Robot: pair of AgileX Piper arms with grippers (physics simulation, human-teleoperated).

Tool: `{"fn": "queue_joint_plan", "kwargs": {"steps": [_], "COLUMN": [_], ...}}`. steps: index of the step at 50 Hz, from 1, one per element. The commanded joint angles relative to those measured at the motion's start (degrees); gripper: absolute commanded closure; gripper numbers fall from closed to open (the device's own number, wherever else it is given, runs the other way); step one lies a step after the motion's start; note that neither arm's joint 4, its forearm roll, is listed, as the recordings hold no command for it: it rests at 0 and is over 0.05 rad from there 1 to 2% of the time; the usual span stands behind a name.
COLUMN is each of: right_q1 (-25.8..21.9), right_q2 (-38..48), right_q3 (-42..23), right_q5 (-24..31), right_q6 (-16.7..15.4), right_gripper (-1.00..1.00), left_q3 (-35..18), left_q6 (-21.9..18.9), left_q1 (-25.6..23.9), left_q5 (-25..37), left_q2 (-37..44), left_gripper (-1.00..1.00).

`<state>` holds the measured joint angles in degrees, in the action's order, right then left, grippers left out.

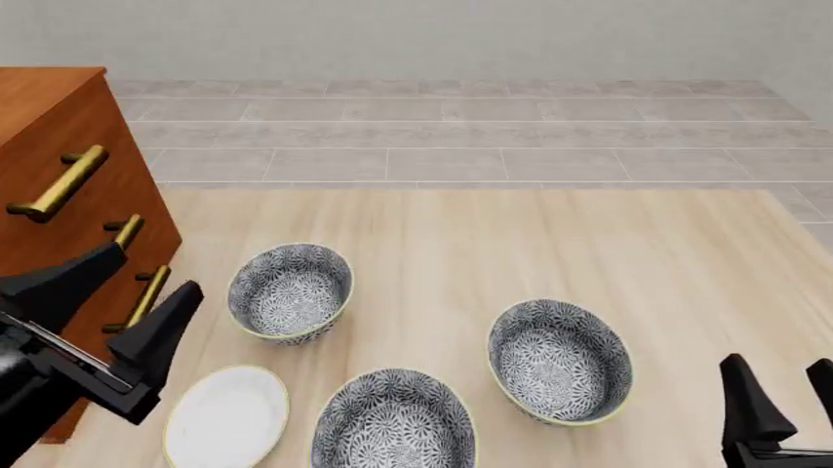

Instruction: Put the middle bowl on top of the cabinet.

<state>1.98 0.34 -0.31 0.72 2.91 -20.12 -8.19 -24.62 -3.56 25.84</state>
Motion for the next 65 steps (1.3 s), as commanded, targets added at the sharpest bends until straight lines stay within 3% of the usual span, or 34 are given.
{"fn": "queue_joint_plan", "kwargs": {"steps": [1,11,14,24,32,37,45,46,53,54,65], "right_q1": [0.9,1.9,2.1,2.5,2.5,2.4,2.3,2.3,2.4,2.4,2.3], "right_q2": [-0.2,-0.2,-0.2,-0.1,0.0,0.1,0.3,0.3,0.4,0.3,1.4], "right_q3": [-0.2,0.0,0.1,0.0,0.1,0.0,0.0,0.1,0.1,0.2,0.2], "right_q5": [0.5,0.3,0.2,0.4,0.1,0.2,0.0,-0.1,-0.2,-0.2,-1.1], "right_q6": [0.1,0.7,0.9,1.2,1.3,1.3,1.4,1.4,1.6,1.6,1.8], "right_gripper": [-1.00,-1.00,-1.00,-1.00,-1.00,-1.00,-1.00,-1.00,-1.00,-1.00,-1.00], "left_q3": [-10.2,-17.1,-18.0,-25.0,-27.8,-30.4,-33.6,-34.7,-35.9,-37.1,-41.7], "left_q6": [-1.3,-3.3,-5.8,-1.9,-2.8,-0.6,0.9,2.6,0.7,3.1,6.2], "left_q1": [-6.2,-11.5,-14.3,-16.6,-18.5,-19.5,-18.3,-18.1,-15.4,-15.4,-10.4], "left_q5": [4.2,7.9,7.8,11.7,12.8,15.1,17.1,18.3,19.6,20.7,24.7], "left_q2": [7.6,14.0,16.0,24.1,27.6,31.5,33.1,34.4,35.7,37.4,40.2], "left_gripper": [-1.00,-1.00,-1.00,-1.00,-1.00,-1.00,-1.00,-1.00,-1.00,-1.00,-1.00]}}
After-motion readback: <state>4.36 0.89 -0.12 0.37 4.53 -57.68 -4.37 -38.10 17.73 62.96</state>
